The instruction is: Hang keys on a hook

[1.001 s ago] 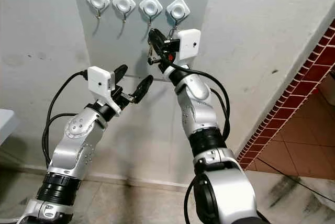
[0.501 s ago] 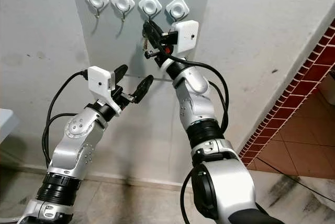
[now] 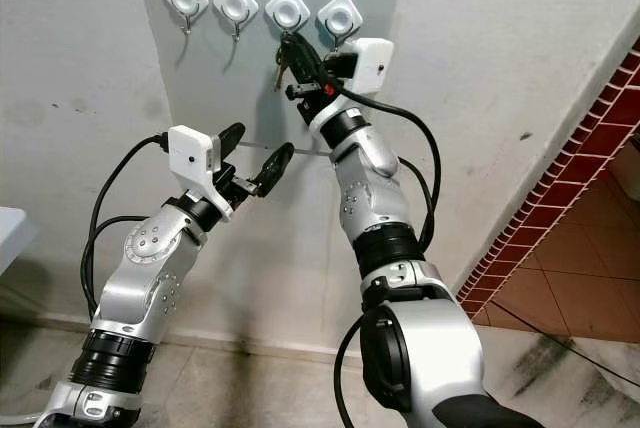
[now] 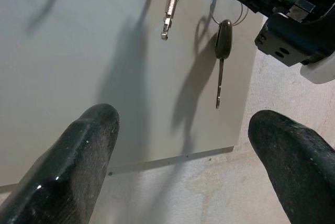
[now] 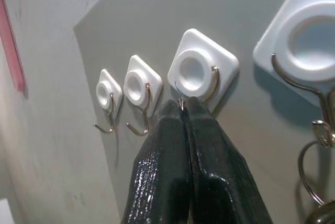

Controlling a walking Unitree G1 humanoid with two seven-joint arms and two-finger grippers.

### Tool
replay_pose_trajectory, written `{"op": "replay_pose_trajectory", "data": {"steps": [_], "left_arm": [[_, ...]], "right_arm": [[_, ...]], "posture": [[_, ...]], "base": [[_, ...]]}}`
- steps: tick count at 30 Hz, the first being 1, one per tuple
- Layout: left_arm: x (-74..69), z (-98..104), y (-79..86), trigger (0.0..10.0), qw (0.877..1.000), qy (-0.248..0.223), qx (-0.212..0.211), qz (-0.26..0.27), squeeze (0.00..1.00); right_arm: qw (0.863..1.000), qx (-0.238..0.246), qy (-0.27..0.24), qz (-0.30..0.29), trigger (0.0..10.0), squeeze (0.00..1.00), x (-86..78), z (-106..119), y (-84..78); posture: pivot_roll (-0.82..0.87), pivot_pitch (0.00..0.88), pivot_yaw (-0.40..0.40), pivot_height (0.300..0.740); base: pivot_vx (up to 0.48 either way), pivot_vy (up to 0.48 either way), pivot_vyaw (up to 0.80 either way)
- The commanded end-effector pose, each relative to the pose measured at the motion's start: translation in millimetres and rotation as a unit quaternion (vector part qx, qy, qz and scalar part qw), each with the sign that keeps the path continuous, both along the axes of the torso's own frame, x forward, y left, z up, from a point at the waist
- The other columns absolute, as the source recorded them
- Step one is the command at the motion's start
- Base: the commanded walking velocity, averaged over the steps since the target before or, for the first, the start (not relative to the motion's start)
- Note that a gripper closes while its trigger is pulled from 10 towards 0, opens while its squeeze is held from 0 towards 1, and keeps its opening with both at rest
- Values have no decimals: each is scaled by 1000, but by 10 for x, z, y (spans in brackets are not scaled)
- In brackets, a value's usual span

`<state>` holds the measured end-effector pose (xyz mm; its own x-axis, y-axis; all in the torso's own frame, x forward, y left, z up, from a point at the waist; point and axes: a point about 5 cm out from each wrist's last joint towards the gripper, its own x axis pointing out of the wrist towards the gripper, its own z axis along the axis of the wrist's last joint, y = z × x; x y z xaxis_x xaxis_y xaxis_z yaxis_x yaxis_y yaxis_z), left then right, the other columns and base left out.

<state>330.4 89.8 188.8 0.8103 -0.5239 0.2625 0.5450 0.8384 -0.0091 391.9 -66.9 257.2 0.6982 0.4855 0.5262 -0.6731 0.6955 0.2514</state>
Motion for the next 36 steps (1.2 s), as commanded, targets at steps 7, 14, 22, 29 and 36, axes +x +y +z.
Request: {"op": "replay_pose_trajectory", "data": {"steps": [7, 14, 22, 29, 36], "left_arm": [[-11, 52, -19, 10000, 1000, -5, -4, -2, 0], [-13, 59, -17, 10000, 1000, -5, -6, -1, 0], [-18, 61, -20, 10000, 1000, -4, -8, 0, 0], [-16, 56, -23, 10000, 1000, -4, -8, 3, 0], [-17, 26, -21, 10000, 1000, 6, -18, 11, 0]], "right_arm": [[999, 37, 27, 20, 10000, 0, 26, -4, -1], [998, 25, 44, 23, 10000, 0, 29, -76, 30], [998, 27, 56, 26, 10000, 0, 36, -95, 36], [999, 24, 39, 22, 10000, 1000, 13, -113, 20], [1000, 5, 29, 5, 10000, 1000, -36, -230, 16]], "posture": [[-2, 0, -58, 740], [0, 0, -59, 740], [-1, 0, -60, 740], [0, 0, -63, 740], [3, 0, -67, 740]], "base": [[0, 0, 0], [0, 0, 0], [0, 0, 0], [0, 0, 0], [0, 0, 0]]}}
